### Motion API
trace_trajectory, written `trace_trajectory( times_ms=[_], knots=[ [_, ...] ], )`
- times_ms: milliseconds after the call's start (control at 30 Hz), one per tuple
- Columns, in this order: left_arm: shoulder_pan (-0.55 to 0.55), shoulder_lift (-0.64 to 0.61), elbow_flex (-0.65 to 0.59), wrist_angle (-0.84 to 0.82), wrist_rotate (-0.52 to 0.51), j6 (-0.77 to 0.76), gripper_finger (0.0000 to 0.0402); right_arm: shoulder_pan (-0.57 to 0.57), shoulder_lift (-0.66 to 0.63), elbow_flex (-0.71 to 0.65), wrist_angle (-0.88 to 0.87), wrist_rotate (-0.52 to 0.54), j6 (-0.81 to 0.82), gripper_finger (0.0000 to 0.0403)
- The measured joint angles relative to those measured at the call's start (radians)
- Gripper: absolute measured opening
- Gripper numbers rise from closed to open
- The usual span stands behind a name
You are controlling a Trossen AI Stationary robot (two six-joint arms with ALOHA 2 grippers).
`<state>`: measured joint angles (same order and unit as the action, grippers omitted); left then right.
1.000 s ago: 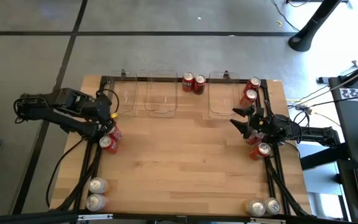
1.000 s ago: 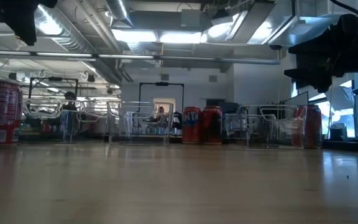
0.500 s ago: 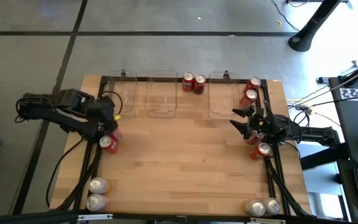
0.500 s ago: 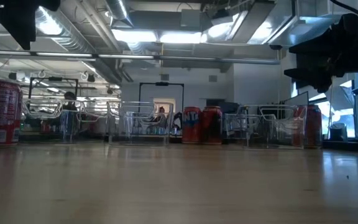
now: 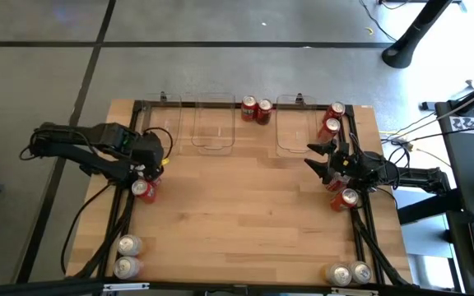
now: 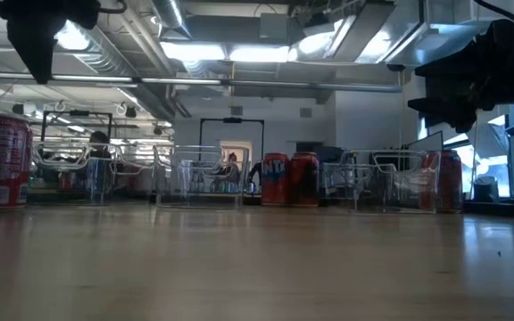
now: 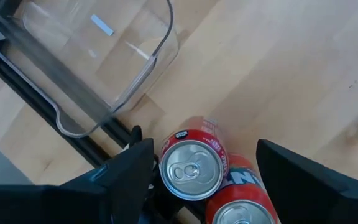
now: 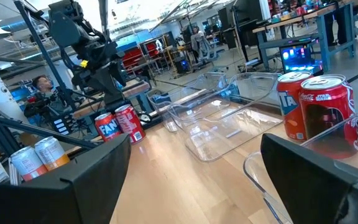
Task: Sort soda cans
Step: Put the red soda can into the left transparent bin
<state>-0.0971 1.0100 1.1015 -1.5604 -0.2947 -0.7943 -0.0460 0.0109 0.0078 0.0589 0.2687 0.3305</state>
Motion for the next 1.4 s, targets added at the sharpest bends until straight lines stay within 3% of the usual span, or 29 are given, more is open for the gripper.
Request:
trace_trajectory(
  times_ms=[467, 900, 1233, 1400],
  knots=[
    [-0.001, -0.001, 0.0, 0.01, -0.029, 0.012, 0.0299, 0.0, 0.0, 0.0, -0.001, 0.0, 0.0, 0.036],
    [-0.001, -0.002, 0.0, -0.002, 0.017, -0.064, 0.0397, 0.0, 0.0, 0.0, -0.002, 0.0, 0.0, 0.036],
    [-0.005, -0.002, -0.031, -0.01, -0.02, -0.19, 0.0387, 0.0, 0.0, 0.0, -0.002, 0.0, 0.0, 0.036],
    [-0.005, -0.001, -0.13, -0.008, 0.066, -0.196, 0.0386, 0.0, 0.0, 0.0, -0.002, 0.0, 0.0, 0.036]
  ],
)
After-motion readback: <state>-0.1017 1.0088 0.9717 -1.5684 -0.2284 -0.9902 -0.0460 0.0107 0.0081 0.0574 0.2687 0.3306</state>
